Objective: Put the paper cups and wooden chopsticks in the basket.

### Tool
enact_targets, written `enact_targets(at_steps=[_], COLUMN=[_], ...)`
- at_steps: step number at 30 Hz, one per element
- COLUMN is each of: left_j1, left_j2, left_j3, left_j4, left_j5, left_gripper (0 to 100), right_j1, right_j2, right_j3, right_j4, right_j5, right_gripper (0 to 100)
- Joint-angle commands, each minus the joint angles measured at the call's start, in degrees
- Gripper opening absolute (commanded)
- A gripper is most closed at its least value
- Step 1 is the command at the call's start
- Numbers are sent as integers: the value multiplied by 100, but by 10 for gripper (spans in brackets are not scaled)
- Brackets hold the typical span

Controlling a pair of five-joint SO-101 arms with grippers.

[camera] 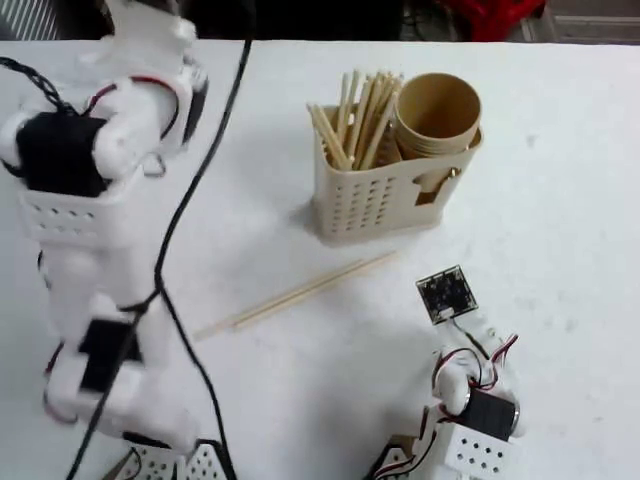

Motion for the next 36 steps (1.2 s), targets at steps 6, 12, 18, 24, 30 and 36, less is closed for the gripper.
enact_targets(at_steps=[6,12,18,24,30,36], left_j1=[163,945,1719,1675,1692,1684], left_j2=[-3029,-3134,-1710,-514,84,295], left_j3=[8211,10664,10655,9978,9354,9204], left_j4=[-2180,-3921,-4554,-4738,-4290,-4000], left_j5=[-1653,-1908,-1925,-1908,-1908,-1952], left_gripper=[122,124,125,172,172,86], right_j1=[-48,-57,-57,-48,-40,-40], right_j2=[-22,-22,-22,-22,-22,-22], right_j3=[62,62,62,62,62,62], right_j4=[31,31,31,31,31,31], right_j5=[-9,-9,-9,-9,-9,-9], right_gripper=[32,32,32,32,32,32])
